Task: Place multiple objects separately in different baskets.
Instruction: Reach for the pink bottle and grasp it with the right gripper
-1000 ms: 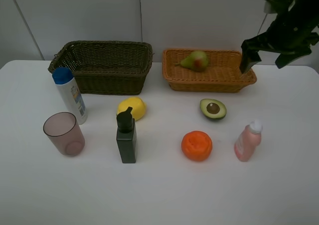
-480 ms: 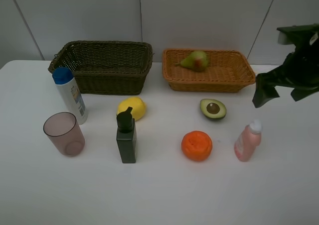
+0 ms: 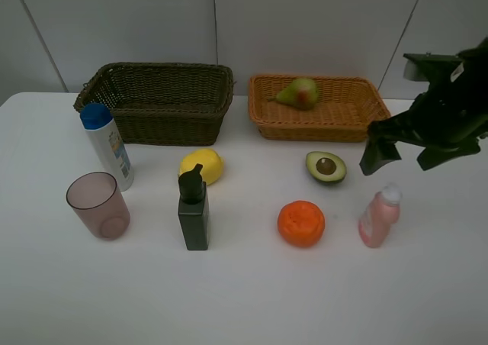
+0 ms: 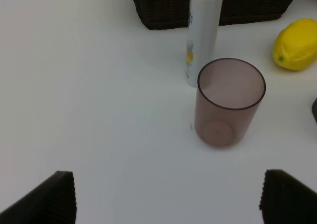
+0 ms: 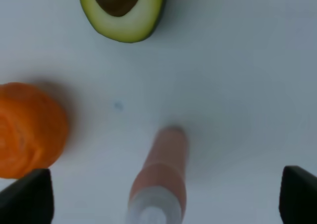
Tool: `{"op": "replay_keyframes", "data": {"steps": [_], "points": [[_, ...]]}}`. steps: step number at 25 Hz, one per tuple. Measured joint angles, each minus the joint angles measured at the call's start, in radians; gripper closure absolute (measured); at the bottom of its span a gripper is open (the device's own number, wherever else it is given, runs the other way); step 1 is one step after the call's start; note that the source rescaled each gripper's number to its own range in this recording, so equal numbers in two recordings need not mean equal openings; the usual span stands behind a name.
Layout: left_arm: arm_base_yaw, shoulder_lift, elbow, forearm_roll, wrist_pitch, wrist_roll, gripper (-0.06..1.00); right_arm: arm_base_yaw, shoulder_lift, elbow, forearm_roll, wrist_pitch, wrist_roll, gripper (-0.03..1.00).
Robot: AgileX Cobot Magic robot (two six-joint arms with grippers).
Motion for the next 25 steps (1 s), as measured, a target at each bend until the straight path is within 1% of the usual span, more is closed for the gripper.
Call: {"op": "replay_keyframes", "data": {"steps": [4,7,17,25], "points": [[0.000,0.000,0.000,0.000,0.000,0.000,-0.06,0.005,0.000,0.056,0.002,-0.085,0.040,0.04],[0.000,0.000,0.000,0.000,0.000,0.000,-0.06,0.007,0.000,0.107,0.013,-0.129,0.047,0.04],[0.000,0.000,0.000,0.000,0.000,0.000,-0.06,0.008,0.000,0.195,0.037,-0.215,0.051,0.04],[0.000,0.000,0.000,0.000,0.000,0.000,-0.06,0.008,0.068,0.216,0.047,-0.231,0.051,0.04]]}}
